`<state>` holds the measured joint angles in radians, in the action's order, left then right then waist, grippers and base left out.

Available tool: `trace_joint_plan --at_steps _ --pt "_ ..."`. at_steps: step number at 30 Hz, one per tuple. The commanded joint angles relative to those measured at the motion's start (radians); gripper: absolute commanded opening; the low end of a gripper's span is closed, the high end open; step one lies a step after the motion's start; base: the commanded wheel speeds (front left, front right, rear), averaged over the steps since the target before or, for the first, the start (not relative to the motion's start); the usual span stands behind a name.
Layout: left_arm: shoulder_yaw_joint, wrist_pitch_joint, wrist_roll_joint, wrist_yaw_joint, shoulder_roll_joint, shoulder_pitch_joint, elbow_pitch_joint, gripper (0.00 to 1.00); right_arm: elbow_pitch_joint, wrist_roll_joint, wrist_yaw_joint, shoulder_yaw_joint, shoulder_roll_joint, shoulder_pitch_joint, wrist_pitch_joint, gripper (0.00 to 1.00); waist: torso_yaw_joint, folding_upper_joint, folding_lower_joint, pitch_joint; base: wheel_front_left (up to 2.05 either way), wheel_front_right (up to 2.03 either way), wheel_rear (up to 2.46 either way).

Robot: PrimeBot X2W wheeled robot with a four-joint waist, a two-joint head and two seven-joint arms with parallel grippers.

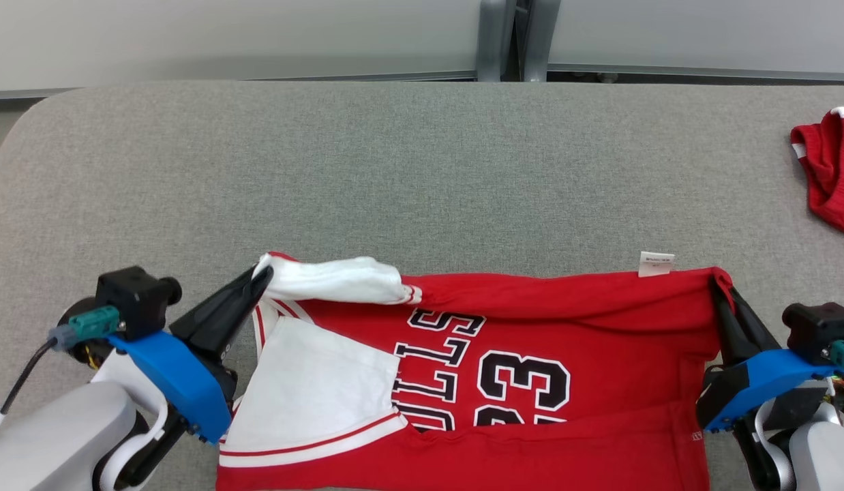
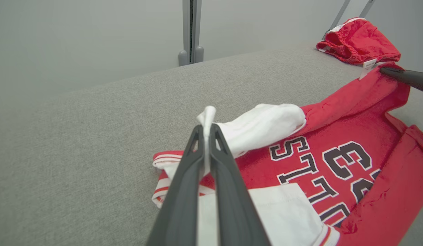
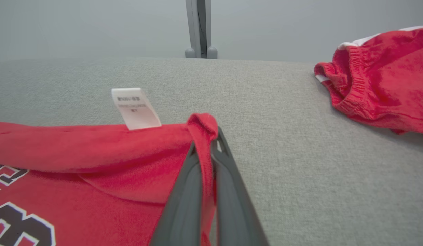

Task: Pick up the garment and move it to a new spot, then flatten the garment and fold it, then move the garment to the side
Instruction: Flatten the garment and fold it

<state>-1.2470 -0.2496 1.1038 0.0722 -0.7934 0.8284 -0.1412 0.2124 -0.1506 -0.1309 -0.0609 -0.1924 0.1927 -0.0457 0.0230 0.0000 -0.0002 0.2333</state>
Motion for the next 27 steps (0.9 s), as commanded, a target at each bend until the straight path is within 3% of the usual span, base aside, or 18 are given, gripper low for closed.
trace_joint_plan --at_steps 1,8,9,10,11,18,27 --pt "0.002 -0.008 0.003 0.011 -0.013 -0.027 0.011 0.0 -0.002 0.002 0.0 0.0 0.002 -0.022 0.013 0.0 0.005 0.0 0.0002 -0.006 0.0 0.0 0.0" --pt "0.008 -0.014 0.025 0.053 -0.027 -0.145 0.05 0.0 0.0 -0.008 0.0 -0.014 0.015 -0.1 0.063 0.0 0.013 0.0 0.0002 -0.028 0.0 0.0 0.0" --pt "0.009 -0.014 0.031 0.058 -0.022 -0.162 0.051 0.0 -0.002 -0.013 0.0 -0.019 0.018 -0.108 0.074 0.4 0.013 0.0 0.0002 -0.03 0.0 0.0 0.0" --pt "0.012 -0.015 0.033 0.063 -0.018 -0.176 0.051 0.45 -0.002 -0.014 0.0 -0.022 0.021 -0.116 0.082 0.94 0.013 0.0 0.0002 -0.033 0.0 0.0 0.0" --pt "0.017 -0.016 0.031 0.07 -0.018 -0.186 0.049 1.0 -0.002 -0.019 0.0 -0.025 0.024 -0.124 0.092 1.0 0.012 0.0 0.0002 -0.037 0.0 0.0 0.0" --pt "0.149 -0.016 -0.014 0.112 0.004 -0.283 0.063 1.0 -0.024 -0.034 0.0 -0.035 0.028 -0.18 0.17 1.0 0.01 0.0 0.0002 -0.069 0.0 0.0 0.0" --pt "0.532 -0.016 -0.332 0.21 0.124 -0.484 0.121 1.0 -0.09 -0.03 0.0 -0.048 0.033 -0.185 0.229 1.0 0.001 0.0 0.0002 -0.081 0.0 0.0 0.0"
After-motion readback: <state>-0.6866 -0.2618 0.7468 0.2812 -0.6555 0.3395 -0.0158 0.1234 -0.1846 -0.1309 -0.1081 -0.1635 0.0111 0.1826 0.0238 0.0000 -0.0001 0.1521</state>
